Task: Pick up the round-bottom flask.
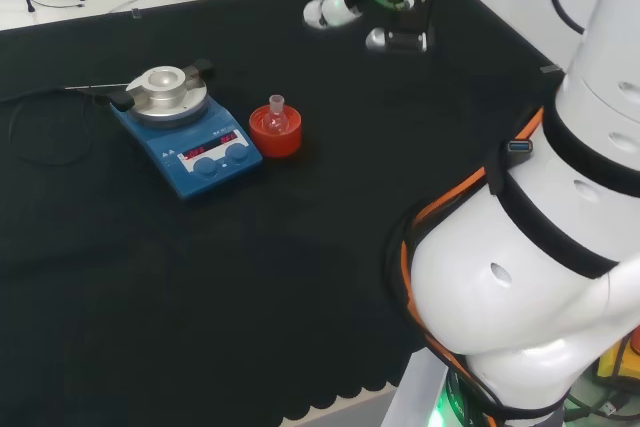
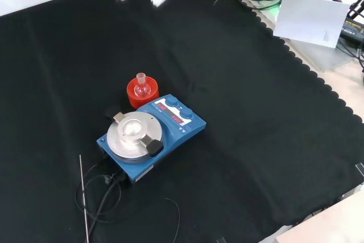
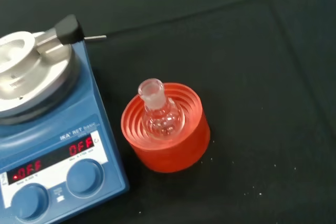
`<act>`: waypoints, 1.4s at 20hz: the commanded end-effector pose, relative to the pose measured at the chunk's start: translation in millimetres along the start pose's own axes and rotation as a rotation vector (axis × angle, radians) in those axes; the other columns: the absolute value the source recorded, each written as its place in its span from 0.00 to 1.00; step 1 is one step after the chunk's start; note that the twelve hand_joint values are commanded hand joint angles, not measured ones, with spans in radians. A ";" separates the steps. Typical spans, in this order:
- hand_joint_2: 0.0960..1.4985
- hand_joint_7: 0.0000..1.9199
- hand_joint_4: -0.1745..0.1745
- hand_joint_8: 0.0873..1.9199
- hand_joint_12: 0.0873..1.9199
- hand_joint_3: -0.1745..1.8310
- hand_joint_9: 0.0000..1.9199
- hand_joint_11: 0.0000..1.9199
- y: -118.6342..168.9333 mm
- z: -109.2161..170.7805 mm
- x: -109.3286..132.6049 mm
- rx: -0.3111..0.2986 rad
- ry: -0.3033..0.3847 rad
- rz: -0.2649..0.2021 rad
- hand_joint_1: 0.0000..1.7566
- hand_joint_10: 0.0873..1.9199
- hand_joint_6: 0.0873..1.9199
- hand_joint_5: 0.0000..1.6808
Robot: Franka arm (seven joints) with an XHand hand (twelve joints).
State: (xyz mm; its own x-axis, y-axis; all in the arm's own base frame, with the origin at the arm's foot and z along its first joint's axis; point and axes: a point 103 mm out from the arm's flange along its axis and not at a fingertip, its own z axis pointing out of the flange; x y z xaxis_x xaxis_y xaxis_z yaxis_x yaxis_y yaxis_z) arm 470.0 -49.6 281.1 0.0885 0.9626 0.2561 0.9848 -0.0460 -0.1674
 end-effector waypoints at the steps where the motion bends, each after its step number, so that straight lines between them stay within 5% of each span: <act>1: 0.53 0.16 0.37 0.28 0.64 0.33 0.21 0.00 54.3 56.8 -22.2 -0.044 0.158 -0.024 0.40 0.30 0.00 0.26; 8: 0.40 0.16 0.38 0.28 0.65 0.41 0.22 0.00 73.9 110.5 -32.1 0.010 0.270 -0.017 0.48 0.30 0.00 0.28; 17: 0.39 0.16 0.40 0.28 0.64 0.42 0.22 0.00 91.6 144.9 -25.6 0.039 0.260 -0.029 0.49 0.30 0.00 0.30; 28: 0.37 0.16 0.43 0.28 0.62 0.43 0.22 0.00 91.5 168.4 -25.8 -0.023 0.332 -0.032 0.50 0.30 0.00 0.34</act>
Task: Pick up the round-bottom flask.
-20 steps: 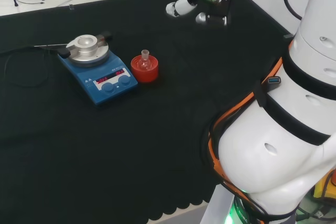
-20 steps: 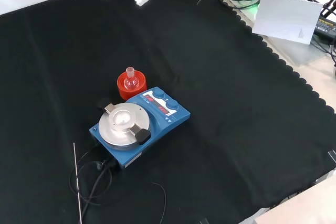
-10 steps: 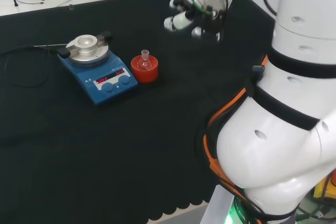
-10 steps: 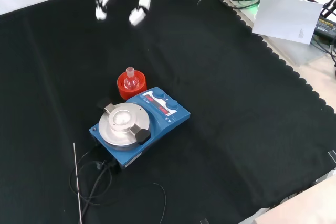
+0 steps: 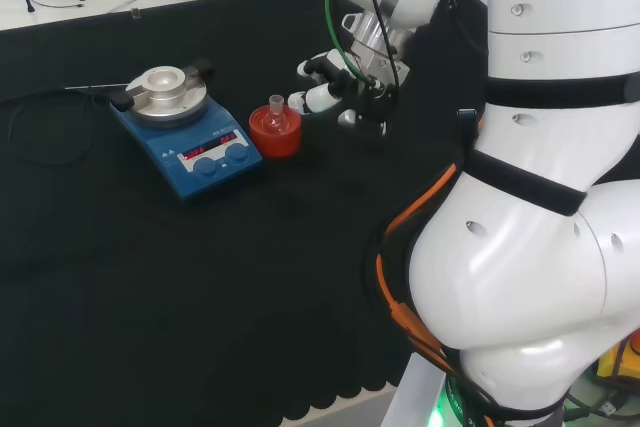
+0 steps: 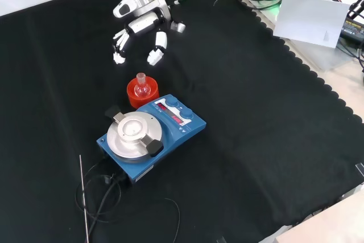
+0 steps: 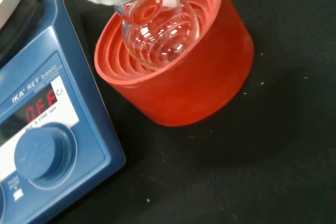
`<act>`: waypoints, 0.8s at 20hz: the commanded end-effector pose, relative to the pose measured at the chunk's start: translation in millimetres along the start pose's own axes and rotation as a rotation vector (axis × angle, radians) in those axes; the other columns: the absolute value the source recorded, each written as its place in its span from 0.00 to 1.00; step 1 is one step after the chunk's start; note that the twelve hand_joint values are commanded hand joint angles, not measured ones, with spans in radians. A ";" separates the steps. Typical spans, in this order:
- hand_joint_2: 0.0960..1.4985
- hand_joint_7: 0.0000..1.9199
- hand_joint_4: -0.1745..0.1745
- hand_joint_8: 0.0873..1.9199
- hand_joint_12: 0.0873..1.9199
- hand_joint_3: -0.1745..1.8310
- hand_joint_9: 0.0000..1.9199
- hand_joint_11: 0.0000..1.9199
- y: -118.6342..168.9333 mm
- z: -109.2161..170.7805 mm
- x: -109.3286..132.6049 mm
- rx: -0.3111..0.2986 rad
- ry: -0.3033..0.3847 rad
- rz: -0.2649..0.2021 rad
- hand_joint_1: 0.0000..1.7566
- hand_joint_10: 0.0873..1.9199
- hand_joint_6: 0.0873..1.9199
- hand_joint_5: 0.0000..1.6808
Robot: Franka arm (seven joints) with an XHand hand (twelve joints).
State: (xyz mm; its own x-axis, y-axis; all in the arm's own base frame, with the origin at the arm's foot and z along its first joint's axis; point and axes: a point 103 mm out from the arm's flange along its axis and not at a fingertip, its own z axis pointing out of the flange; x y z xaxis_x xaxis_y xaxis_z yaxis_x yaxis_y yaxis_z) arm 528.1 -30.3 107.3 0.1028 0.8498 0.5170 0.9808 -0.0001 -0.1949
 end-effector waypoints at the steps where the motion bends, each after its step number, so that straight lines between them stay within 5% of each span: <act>1: 0.37 0.16 0.43 0.28 0.62 0.43 0.22 0.00 6.1 5.9 -7.2 -0.073 0.053 -0.014 0.51 0.30 0.00 0.34; 16: 0.34 0.17 0.46 0.28 0.62 0.43 0.23 0.00 13.3 38.3 -4.0 -0.084 0.107 -0.081 0.53 0.29 0.01 0.40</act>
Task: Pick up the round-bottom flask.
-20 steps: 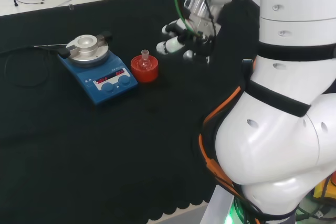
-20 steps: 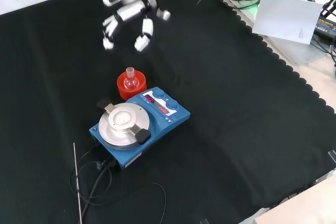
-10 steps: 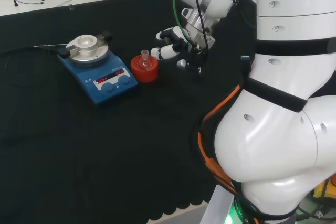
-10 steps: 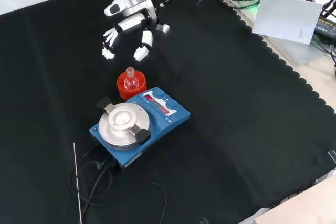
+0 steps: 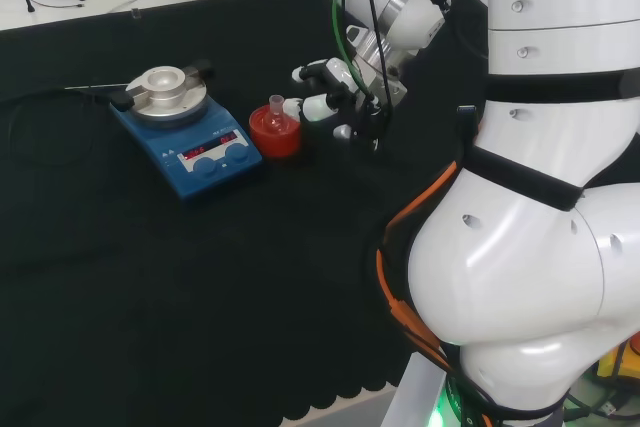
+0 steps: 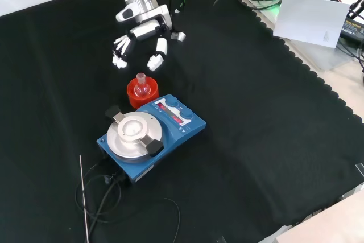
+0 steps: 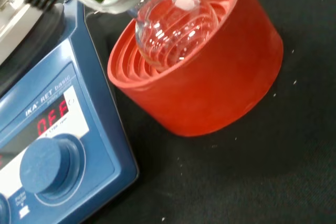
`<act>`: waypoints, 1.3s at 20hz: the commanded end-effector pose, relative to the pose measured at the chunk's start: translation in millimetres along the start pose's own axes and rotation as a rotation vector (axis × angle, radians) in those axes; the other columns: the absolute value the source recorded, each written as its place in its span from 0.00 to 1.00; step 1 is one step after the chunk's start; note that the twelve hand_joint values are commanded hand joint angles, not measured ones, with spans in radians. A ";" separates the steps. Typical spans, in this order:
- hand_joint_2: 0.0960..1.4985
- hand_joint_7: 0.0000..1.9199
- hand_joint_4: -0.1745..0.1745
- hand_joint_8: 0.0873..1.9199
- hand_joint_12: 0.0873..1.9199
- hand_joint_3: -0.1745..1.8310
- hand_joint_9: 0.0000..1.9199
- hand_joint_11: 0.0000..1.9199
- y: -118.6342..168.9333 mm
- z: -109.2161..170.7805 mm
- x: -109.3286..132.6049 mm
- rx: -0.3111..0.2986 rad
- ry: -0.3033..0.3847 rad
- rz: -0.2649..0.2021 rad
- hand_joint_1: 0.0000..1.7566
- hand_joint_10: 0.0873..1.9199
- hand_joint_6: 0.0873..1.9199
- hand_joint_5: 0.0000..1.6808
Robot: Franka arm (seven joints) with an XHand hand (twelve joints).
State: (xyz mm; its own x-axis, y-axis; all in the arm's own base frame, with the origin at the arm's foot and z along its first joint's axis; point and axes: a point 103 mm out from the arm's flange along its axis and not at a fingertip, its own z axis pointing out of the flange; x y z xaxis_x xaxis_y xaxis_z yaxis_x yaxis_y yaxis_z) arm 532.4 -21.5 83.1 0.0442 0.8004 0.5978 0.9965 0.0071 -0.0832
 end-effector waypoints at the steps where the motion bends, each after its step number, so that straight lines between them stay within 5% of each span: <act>1: 0.34 0.17 0.46 0.28 0.62 0.43 0.23 0.00 3.7 16.8 -0.7 0.007 0.025 -0.010 0.53 0.29 0.01 0.40; 9: 0.34 0.18 0.48 0.27 0.61 0.43 0.23 0.00 8.7 27.0 6.6 -0.008 0.031 -0.037 0.53 0.29 0.02 0.42; 16: 0.34 0.20 0.51 0.25 0.62 0.43 0.25 0.00 9.9 29.0 11.9 -0.043 0.031 -0.055 0.54 0.26 0.32 0.42; 26: 0.35 0.20 0.51 0.26 0.63 0.43 0.26 0.00 10.9 30.9 15.2 -0.049 0.024 -0.061 0.54 0.27 0.40 0.43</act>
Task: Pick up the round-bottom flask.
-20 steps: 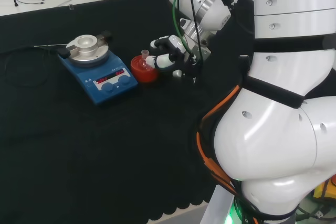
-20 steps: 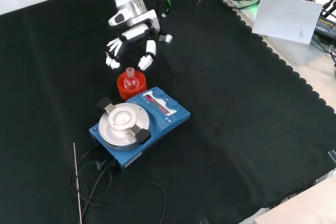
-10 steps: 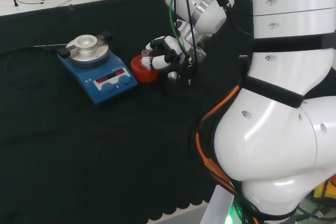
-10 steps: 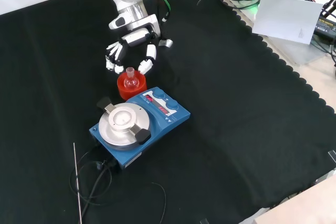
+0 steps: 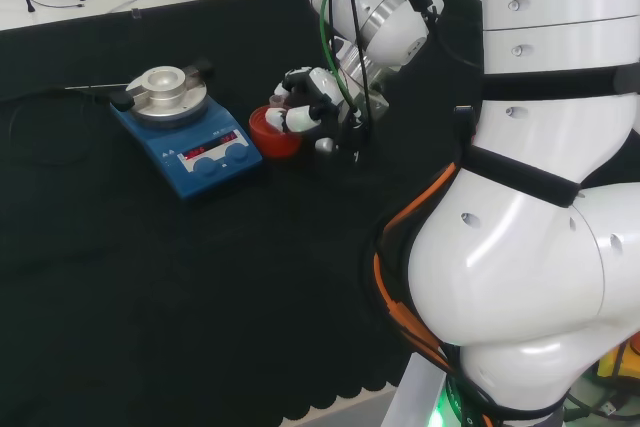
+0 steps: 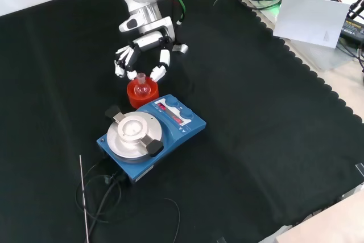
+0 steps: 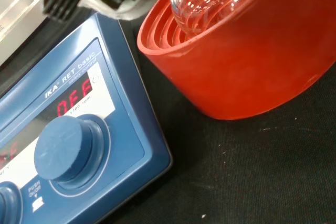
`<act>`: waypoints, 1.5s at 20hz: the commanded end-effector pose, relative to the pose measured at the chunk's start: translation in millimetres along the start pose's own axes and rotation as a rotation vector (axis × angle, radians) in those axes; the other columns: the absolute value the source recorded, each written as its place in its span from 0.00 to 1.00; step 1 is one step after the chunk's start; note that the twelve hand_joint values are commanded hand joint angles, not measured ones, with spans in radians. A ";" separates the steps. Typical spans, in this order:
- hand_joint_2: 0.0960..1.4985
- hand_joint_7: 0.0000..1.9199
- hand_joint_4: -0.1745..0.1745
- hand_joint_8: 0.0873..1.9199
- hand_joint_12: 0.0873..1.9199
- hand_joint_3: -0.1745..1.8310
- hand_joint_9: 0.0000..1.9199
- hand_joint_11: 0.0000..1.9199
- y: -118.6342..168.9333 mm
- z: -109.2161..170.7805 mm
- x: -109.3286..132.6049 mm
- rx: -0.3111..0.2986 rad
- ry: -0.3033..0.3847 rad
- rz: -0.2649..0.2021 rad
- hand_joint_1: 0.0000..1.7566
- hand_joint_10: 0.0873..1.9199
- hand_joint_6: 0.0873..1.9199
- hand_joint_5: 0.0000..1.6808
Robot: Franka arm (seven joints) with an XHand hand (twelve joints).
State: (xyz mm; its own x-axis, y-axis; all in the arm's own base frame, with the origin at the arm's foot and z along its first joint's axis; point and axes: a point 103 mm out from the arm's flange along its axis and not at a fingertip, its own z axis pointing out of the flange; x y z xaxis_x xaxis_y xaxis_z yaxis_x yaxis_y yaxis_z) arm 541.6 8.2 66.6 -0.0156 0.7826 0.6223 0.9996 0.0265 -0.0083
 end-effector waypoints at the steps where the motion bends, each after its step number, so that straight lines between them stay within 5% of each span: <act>1: 0.35 0.20 0.51 0.26 0.63 0.43 0.26 0.00 0.3 0.8 0.9 0.000 -0.003 0.000 0.54 0.27 0.40 0.43; 22: 0.41 0.22 0.54 0.27 0.67 0.43 0.28 0.00 9.1 4.8 12.5 -0.037 -0.045 0.004 0.54 0.27 0.43 0.49; 25: 0.60 0.24 0.92 0.28 0.69 0.25 0.30 0.00 9.7 3.8 16.1 -0.064 -0.054 0.000 0.57 0.28 0.51 0.56; 27: 0.62 0.26 0.99 0.27 0.68 0.23 0.33 0.03 10.4 1.3 17.5 -0.079 -0.070 0.000 0.58 0.27 0.51 0.58; 30: 0.55 0.29 1.00 0.25 0.68 0.33 0.36 0.05 12.1 -4.6 20.7 -0.092 -0.077 -0.004 0.59 0.24 0.54 0.60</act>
State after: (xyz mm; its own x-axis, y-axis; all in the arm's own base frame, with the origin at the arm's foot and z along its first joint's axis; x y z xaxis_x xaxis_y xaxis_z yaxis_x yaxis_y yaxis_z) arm 551.9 20.9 74.6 -0.0117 0.8200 0.5723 0.9989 -0.0159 0.0432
